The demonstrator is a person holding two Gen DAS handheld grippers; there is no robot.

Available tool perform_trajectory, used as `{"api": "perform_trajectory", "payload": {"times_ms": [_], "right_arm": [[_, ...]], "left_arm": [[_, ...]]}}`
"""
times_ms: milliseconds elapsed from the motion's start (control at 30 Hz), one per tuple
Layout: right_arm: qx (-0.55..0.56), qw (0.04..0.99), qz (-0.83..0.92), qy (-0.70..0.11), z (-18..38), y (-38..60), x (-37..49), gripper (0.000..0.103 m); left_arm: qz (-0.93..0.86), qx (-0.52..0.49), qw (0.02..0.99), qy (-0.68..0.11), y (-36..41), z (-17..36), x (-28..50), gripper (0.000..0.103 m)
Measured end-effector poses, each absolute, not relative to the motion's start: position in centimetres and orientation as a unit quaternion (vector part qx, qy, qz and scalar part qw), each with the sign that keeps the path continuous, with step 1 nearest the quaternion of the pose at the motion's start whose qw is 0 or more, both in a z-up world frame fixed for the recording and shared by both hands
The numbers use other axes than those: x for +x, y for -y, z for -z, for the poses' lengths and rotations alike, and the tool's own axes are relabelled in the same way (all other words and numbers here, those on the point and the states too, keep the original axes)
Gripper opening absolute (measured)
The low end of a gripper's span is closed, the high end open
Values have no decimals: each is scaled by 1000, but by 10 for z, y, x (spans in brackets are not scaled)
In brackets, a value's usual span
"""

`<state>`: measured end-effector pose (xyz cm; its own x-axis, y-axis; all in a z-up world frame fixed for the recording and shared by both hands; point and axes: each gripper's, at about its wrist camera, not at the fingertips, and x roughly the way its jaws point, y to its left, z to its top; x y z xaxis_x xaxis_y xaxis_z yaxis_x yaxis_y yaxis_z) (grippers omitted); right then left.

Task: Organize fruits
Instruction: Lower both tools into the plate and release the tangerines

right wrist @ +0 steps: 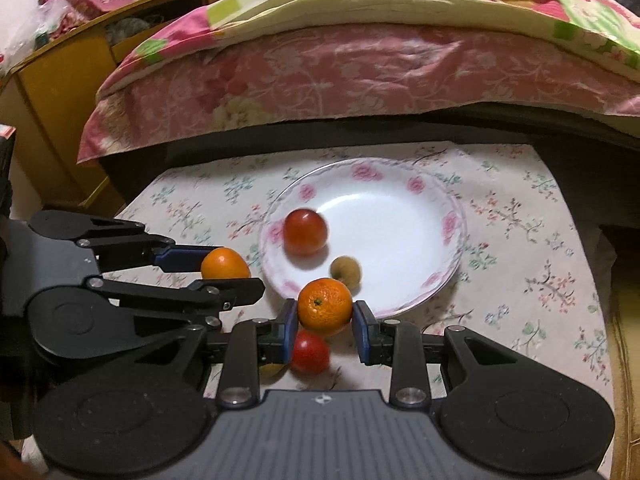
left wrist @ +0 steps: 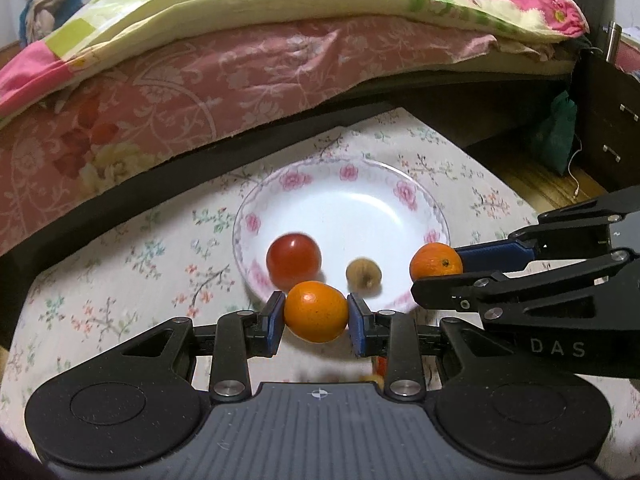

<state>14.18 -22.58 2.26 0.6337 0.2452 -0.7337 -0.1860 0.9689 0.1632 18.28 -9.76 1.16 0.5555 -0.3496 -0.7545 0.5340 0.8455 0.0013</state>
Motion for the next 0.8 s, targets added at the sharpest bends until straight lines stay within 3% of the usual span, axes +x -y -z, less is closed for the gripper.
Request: {"api": "perform_trajectory", "payload": {"times_ms": [800], "right_arm": [[54,902,-104,-415,4,253,191,31]], "left_arm": [[251,116,871,-406,117,11,217,42]]}}
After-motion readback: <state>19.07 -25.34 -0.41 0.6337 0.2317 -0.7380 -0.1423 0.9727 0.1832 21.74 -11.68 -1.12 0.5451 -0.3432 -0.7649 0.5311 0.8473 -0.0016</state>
